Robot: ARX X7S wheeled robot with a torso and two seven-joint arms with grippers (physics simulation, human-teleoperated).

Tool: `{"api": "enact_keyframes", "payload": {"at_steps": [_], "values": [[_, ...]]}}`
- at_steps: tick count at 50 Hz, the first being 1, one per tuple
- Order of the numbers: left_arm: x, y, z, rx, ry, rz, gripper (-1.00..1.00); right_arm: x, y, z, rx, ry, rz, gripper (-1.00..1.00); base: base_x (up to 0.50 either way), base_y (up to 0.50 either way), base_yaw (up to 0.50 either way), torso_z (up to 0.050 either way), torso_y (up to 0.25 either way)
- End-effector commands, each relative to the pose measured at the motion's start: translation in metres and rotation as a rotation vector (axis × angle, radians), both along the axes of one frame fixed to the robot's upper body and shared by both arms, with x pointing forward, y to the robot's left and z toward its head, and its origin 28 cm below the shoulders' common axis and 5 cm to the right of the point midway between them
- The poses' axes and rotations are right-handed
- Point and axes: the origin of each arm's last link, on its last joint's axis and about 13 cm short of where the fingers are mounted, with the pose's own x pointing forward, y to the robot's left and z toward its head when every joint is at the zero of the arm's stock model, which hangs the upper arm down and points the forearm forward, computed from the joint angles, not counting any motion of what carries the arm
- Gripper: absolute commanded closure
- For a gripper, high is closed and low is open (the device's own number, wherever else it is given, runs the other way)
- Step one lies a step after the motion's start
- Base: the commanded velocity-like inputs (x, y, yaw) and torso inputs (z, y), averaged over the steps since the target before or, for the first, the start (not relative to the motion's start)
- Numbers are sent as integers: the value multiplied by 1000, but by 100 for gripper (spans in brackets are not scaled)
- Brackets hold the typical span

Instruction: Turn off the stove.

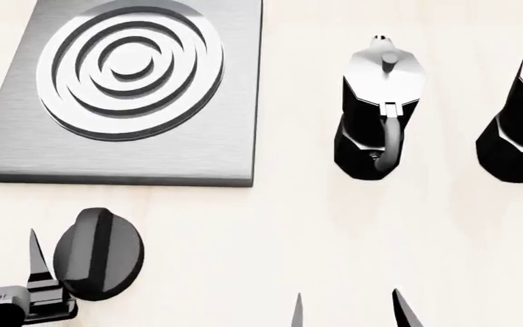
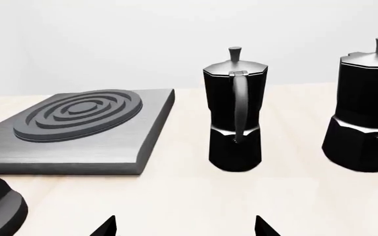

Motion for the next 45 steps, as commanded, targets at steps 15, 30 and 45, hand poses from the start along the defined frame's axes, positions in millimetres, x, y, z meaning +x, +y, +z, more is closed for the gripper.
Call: {"api": "enact_keyframes", "payload": {"at_steps": [15, 30, 45], "values": [[-32, -8, 32, -39, -57, -92, -100, 0, 0, -1, -1, 0, -1, -100, 0, 0, 0, 0, 0], [-37, -10, 37, -46, -67, -108, -100, 0, 0, 0, 0, -1, -1, -100, 0, 0, 0, 0, 0], [-44, -12, 47, -54, -82, -133, -100, 0, 0, -1, 1, -1, -1, -100, 0, 0, 0, 0, 0]]}}
